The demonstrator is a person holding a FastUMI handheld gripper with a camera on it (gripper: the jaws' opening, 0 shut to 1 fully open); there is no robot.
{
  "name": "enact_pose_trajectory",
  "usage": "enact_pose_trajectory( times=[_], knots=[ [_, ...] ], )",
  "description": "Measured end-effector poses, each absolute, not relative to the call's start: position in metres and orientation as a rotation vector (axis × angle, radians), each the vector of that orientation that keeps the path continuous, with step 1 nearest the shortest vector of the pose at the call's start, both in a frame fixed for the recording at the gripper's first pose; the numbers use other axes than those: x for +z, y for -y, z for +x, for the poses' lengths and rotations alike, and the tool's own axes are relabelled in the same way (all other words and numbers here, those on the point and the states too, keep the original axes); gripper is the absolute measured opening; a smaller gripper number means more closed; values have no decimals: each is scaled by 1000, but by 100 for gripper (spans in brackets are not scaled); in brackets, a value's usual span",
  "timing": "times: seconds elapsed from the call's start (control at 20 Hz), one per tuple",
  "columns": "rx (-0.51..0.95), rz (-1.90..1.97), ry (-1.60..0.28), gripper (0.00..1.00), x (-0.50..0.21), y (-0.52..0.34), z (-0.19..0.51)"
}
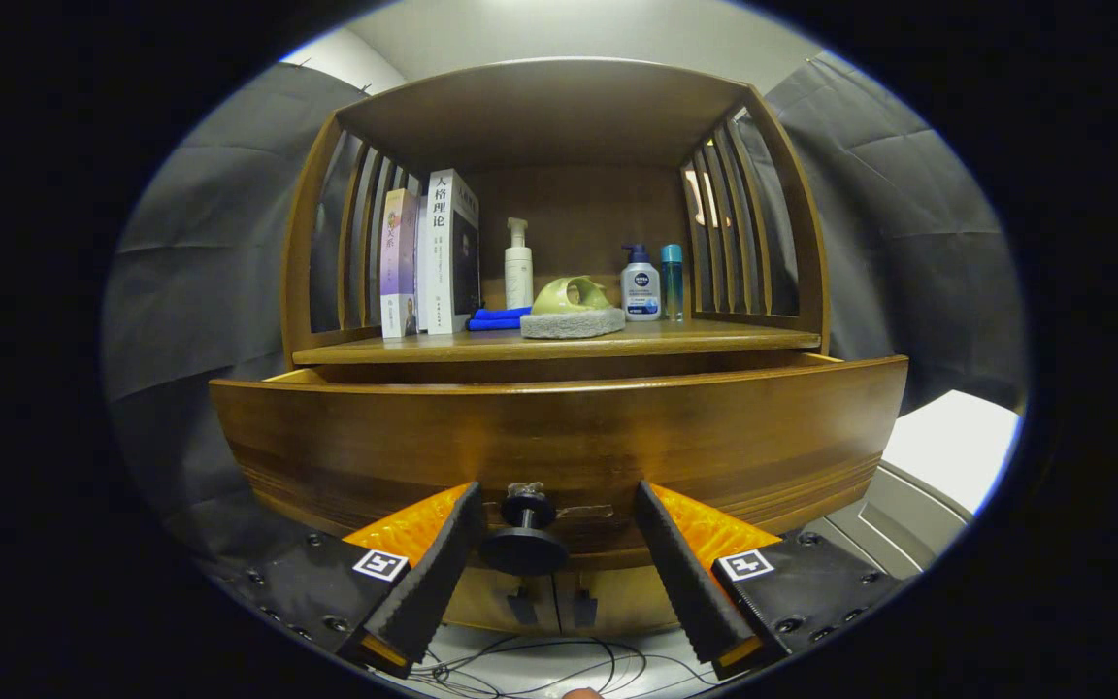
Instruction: Pull open the drawer, take out the items inside it, and place them on the countertop above the cabinet.
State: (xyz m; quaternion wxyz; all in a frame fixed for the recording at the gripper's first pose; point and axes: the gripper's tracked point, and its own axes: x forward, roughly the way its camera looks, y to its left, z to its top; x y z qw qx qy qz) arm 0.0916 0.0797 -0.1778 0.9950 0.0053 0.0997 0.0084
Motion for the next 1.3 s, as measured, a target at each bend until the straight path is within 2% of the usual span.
enact_pose_trajectory(
  times=[1.3],
  knots=[
    [5,-14,-184,100,-180,-83,182]
  ],
)
